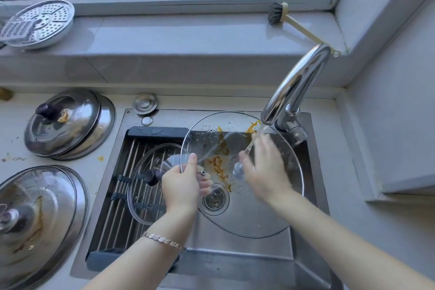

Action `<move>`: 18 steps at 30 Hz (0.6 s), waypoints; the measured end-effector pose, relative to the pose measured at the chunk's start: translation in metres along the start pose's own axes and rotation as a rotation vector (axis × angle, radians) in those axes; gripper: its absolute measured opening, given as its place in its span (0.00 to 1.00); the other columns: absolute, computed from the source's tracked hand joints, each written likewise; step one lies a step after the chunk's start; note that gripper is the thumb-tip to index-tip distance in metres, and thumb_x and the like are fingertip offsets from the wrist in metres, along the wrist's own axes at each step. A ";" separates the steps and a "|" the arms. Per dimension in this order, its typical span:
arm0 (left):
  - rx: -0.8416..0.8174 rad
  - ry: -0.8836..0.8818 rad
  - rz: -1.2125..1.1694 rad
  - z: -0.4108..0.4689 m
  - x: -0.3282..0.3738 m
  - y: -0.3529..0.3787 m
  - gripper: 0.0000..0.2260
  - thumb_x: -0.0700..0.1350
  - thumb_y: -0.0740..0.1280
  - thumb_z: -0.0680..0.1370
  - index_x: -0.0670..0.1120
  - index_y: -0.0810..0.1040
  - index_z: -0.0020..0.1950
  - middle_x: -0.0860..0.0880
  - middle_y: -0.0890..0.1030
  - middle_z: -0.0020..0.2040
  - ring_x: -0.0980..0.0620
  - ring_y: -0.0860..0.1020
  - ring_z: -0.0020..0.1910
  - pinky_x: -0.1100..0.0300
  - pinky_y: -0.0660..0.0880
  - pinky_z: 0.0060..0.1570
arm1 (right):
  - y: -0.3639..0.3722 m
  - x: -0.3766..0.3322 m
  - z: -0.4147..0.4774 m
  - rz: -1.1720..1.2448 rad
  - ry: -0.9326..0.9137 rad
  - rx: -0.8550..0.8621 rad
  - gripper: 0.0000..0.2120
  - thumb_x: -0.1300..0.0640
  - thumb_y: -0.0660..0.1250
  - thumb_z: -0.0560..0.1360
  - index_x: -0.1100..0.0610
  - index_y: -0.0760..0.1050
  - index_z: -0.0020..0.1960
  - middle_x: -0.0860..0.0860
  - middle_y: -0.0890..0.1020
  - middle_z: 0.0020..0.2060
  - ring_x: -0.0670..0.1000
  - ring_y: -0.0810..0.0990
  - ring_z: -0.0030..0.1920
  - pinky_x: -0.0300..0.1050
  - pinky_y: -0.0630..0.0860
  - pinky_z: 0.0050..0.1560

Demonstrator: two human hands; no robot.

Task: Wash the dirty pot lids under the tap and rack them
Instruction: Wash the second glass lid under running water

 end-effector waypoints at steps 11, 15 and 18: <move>0.010 0.025 0.008 -0.016 0.000 -0.010 0.23 0.52 0.59 0.80 0.37 0.76 0.33 0.40 0.79 0.27 0.50 0.78 0.20 0.61 0.75 0.20 | 0.048 -0.068 -0.039 -0.250 -0.516 -0.278 0.40 0.34 0.31 0.72 0.58 0.38 0.75 0.52 0.39 0.74 0.50 0.36 0.74 0.46 0.38 0.74; 0.010 0.018 -0.024 -0.021 -0.001 -0.015 0.23 0.53 0.58 0.80 0.35 0.75 0.36 0.41 0.78 0.26 0.51 0.77 0.18 0.64 0.72 0.17 | 0.041 -0.054 -0.041 -0.252 -0.529 -0.257 0.41 0.32 0.28 0.71 0.58 0.37 0.74 0.52 0.40 0.74 0.51 0.37 0.74 0.43 0.35 0.72; 0.021 0.044 -0.036 -0.022 0.002 -0.018 0.23 0.52 0.58 0.80 0.33 0.75 0.38 0.39 0.77 0.28 0.53 0.75 0.16 0.66 0.70 0.16 | 0.034 -0.054 -0.046 -0.290 -0.509 -0.248 0.39 0.34 0.31 0.74 0.59 0.41 0.75 0.56 0.47 0.75 0.50 0.41 0.75 0.44 0.39 0.72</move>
Point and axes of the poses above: each hand's wrist, its own z-axis towards the middle knuckle, its own y-axis out of the palm, x = y × z, the point moved 9 cm from there along z, towards the middle knuckle
